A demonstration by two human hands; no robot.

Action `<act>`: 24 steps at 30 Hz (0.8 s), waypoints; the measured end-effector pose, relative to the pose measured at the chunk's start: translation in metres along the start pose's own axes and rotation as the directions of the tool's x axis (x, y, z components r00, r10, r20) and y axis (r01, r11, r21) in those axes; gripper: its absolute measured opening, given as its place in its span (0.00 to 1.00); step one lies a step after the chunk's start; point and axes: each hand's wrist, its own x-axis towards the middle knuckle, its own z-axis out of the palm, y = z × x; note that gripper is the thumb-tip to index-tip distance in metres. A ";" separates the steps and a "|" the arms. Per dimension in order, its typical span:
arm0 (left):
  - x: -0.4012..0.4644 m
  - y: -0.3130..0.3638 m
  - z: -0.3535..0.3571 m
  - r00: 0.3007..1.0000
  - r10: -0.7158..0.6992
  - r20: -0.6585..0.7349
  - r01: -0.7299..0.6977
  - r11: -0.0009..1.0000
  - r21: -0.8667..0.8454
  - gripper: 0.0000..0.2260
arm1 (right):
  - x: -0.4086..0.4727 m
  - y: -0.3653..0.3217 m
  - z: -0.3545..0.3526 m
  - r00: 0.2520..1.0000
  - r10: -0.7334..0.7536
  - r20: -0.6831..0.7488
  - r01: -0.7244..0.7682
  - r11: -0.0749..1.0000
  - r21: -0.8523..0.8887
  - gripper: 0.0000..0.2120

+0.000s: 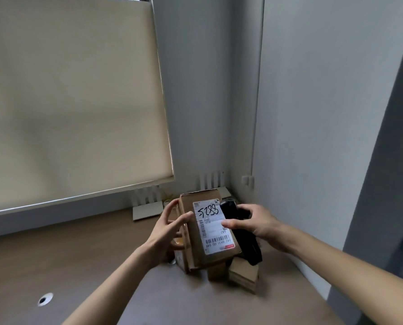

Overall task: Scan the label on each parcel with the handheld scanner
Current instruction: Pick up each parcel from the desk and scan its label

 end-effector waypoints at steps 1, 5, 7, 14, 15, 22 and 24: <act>-0.005 -0.001 -0.005 1.000 0.003 -0.024 -0.003 1.000 0.007 0.41 | -0.003 -0.003 0.004 1.000 0.000 0.008 0.001 1.000 -0.008 0.25; -0.022 -0.005 -0.028 0.990 0.042 -0.135 -0.032 0.997 0.076 0.34 | -0.010 -0.017 0.024 0.999 -0.019 0.028 0.021 0.997 -0.072 0.16; -0.029 -0.004 -0.041 0.978 0.065 -0.198 -0.054 0.997 0.061 0.29 | -0.009 -0.020 0.036 1.000 -0.030 0.006 0.030 0.993 -0.114 0.17; -0.053 -0.001 -0.100 0.919 0.164 -0.359 -0.169 0.986 0.017 0.32 | -0.006 -0.029 0.080 0.995 0.025 -0.092 -0.069 0.860 -0.506 0.39; -0.057 -0.001 -0.107 0.909 0.175 -0.378 -0.180 0.983 0.021 0.31 | -0.006 -0.032 0.087 0.996 0.029 -0.082 -0.071 0.819 -0.570 0.41; -0.079 0.000 -0.145 0.841 0.240 -0.486 -0.214 0.971 0.110 0.28 | -0.023 -0.053 0.132 0.995 0.041 -0.090 -0.098 0.548 -0.831 0.36; -0.086 0.001 -0.153 0.827 0.258 -0.499 -0.226 0.966 0.124 0.29 | -0.026 -0.056 0.140 0.994 0.036 -0.106 -0.110 0.506 -0.856 0.36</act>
